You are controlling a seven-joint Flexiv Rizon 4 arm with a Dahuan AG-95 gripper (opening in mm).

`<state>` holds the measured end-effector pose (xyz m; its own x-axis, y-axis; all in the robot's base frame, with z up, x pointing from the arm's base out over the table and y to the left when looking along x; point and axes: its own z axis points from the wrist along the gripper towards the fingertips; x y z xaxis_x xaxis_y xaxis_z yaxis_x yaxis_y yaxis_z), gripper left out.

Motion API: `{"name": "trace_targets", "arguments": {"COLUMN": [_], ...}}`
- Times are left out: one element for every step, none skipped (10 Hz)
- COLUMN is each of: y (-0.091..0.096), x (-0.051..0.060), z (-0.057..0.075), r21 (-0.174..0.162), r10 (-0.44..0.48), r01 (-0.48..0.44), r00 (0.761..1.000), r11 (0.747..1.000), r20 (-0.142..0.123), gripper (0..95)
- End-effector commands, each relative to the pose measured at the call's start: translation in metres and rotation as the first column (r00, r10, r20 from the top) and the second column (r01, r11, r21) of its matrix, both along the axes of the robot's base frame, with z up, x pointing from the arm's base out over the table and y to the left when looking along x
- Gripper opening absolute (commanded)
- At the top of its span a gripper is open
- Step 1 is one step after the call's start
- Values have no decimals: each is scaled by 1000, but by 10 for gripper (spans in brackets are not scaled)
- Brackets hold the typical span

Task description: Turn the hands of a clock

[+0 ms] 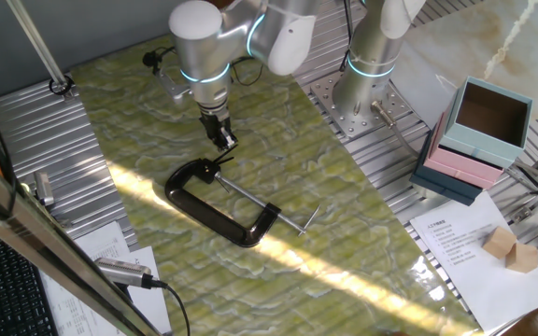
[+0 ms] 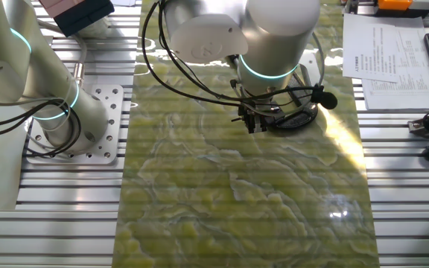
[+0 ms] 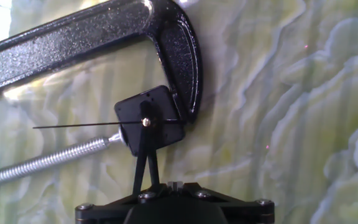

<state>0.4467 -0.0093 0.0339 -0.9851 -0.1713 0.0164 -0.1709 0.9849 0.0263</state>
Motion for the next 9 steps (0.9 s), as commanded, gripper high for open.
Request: {"name": "trace_targets", "arguments": {"y": [-1,-1,-2,-3,-6,-8,-10,-9,-8], "x": [4,9,15,23,32,36,41,46,50], "z": [5,9,13,19,28,35,47,57,63], "r21": [-26,-37,-39,-38,-35,-30,-21,-21,-20], "r10": [5,5,0,0,3,1,-12,-25,-30], "r01": [-5,-5,-1,0,-3,-1,12,25,30], "r00": [1000,1000,1000,1000,1000,1000,1000,1000,1000], "r11": [1000,999,999,999,999,1000,1000,999,999], "r20": [0,-3,-5,-6,-6,-4,-3,-2,3], "gripper": [0,0,0,0,0,0,0,0,0]}}
